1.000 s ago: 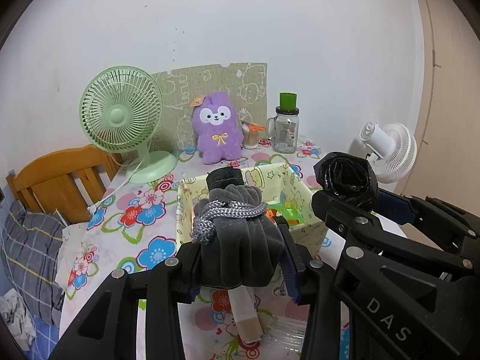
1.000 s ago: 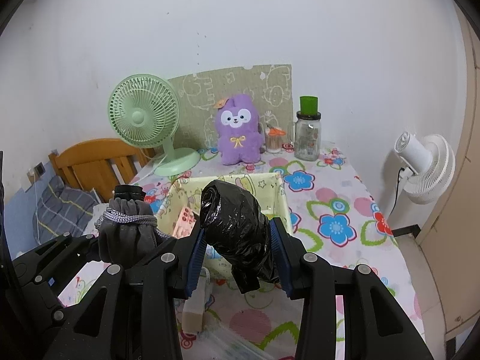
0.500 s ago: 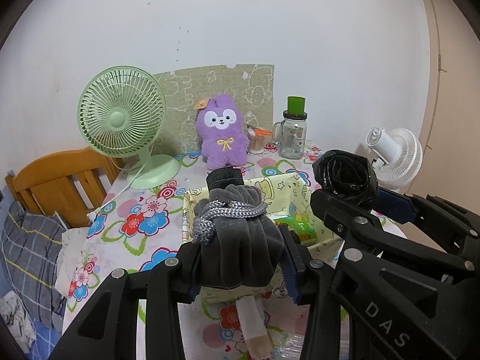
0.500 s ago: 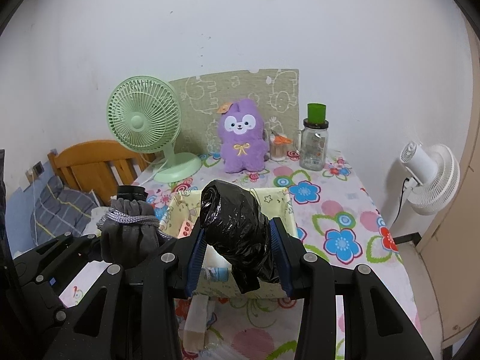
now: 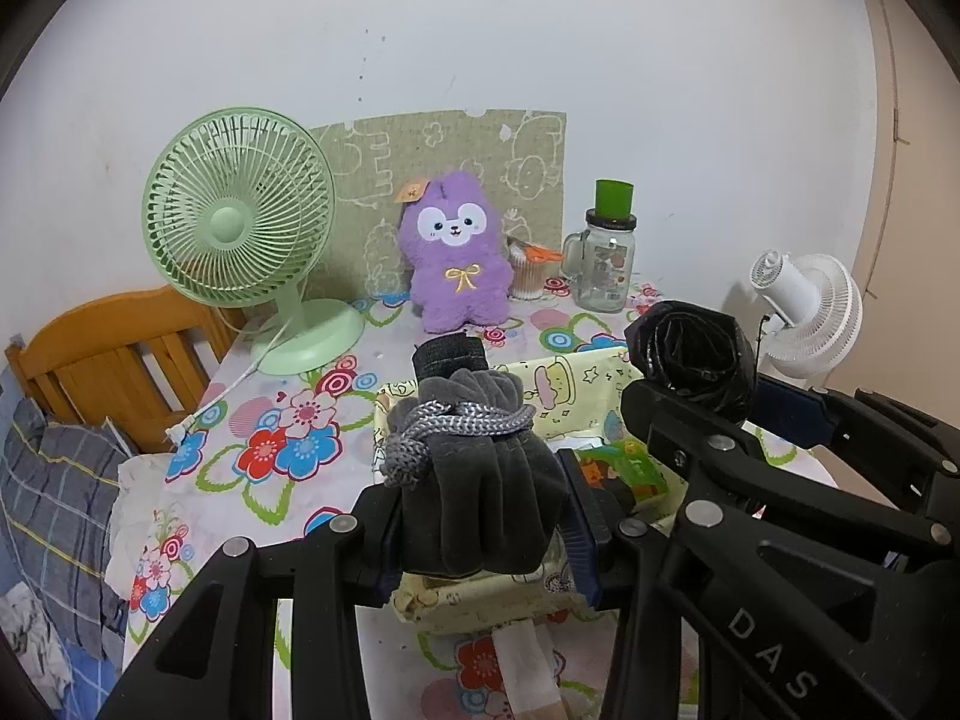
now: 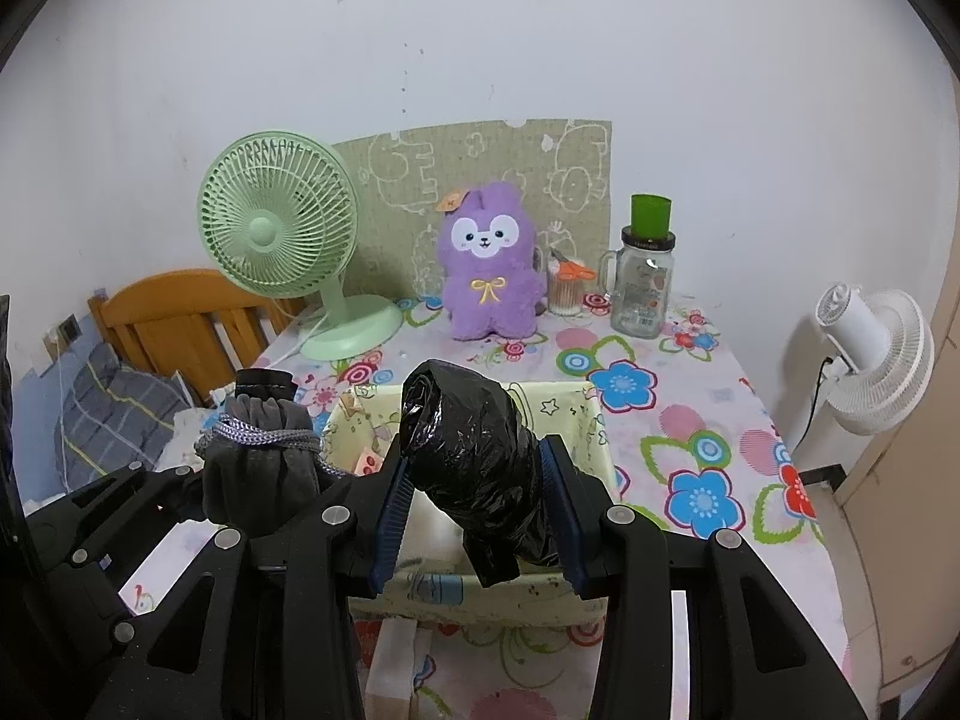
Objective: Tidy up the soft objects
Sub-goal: 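Lift and carry the glove and black bundle over the box with both tools, then lower the glove and black bundle into the box and open both tools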
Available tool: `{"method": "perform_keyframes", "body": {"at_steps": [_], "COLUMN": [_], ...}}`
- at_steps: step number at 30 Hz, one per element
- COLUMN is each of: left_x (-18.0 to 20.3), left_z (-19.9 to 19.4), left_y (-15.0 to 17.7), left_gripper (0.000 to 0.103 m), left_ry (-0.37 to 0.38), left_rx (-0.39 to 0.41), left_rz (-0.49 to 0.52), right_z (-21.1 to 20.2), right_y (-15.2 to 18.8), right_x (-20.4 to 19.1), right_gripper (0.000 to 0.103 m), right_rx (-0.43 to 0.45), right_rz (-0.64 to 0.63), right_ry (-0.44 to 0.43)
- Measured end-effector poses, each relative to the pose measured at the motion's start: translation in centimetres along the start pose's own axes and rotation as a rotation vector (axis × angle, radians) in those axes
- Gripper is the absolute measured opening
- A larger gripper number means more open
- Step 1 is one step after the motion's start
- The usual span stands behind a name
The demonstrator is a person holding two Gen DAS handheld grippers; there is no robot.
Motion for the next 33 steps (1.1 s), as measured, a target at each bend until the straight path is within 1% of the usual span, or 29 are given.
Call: {"method": "perform_keyframes", "body": {"at_steps": [11,17,22,25,26,27,29,30,31,32,33], "left_x": [-1.0,-1.4,-1.6,-2.1,-2.2,-2.3,-2.5,-2.6,-2.5,-2.4,-2.3], "left_z": [2.8,4.3,5.4,5.9,6.1,6.4,6.7,6.7,6.7,6.6,6.5], "left_y": [-0.6,-0.4,-0.1,0.1,0.2,0.3,0.5,0.5,0.6,0.5,0.5], "left_gripper": [0.045,0.045,0.045,0.045,0.048,0.054,0.063,0.064,0.065,0.071,0.080], "left_ry": [0.000,-0.001,0.003,-0.009,-0.012,-0.014,-0.017,-0.017,-0.014,-0.014,-0.017], "left_rx": [-0.039,-0.070,-0.093,-0.104,-0.111,-0.119,-0.131,-0.132,-0.133,-0.130,-0.124], "left_rz": [-0.017,-0.032,-0.046,-0.057,-0.060,-0.062,-0.070,-0.070,-0.072,-0.069,-0.064], "right_z": [3.0,4.6,5.8,6.3,6.5,6.7,7.0,7.3,7.5,7.7,7.8], "right_y": [-0.7,-0.6,-0.3,-0.2,-0.2,-0.1,0.0,0.1,0.2,0.3,0.4], "right_x": [-0.4,-0.5,-0.7,-0.8,-0.9,-0.9,-0.9,-0.9,-0.9,-0.9,-0.9], "right_gripper": [0.045,0.045,0.046,0.046,0.046,0.046,0.048,0.049,0.053,0.060,0.065], "right_rx": [-0.044,-0.069,-0.096,-0.101,-0.103,-0.107,-0.117,-0.123,-0.132,-0.141,-0.151], "right_rz": [-0.007,-0.013,-0.013,-0.015,-0.015,-0.015,-0.014,-0.016,-0.019,-0.022,-0.019], "right_ry": [-0.015,-0.020,-0.041,-0.047,-0.048,-0.052,-0.053,-0.051,-0.051,-0.050,-0.049]}}
Point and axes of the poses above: each gripper's, at about its wrist camera, not at the fingertips, and z roughly the way its jaws point, x to its right, y to its underside, the point moved 5 cm from there along z, roughly the way its jaws point, and after that the axes turned 12 degrees about y, right-handed, at the moved point
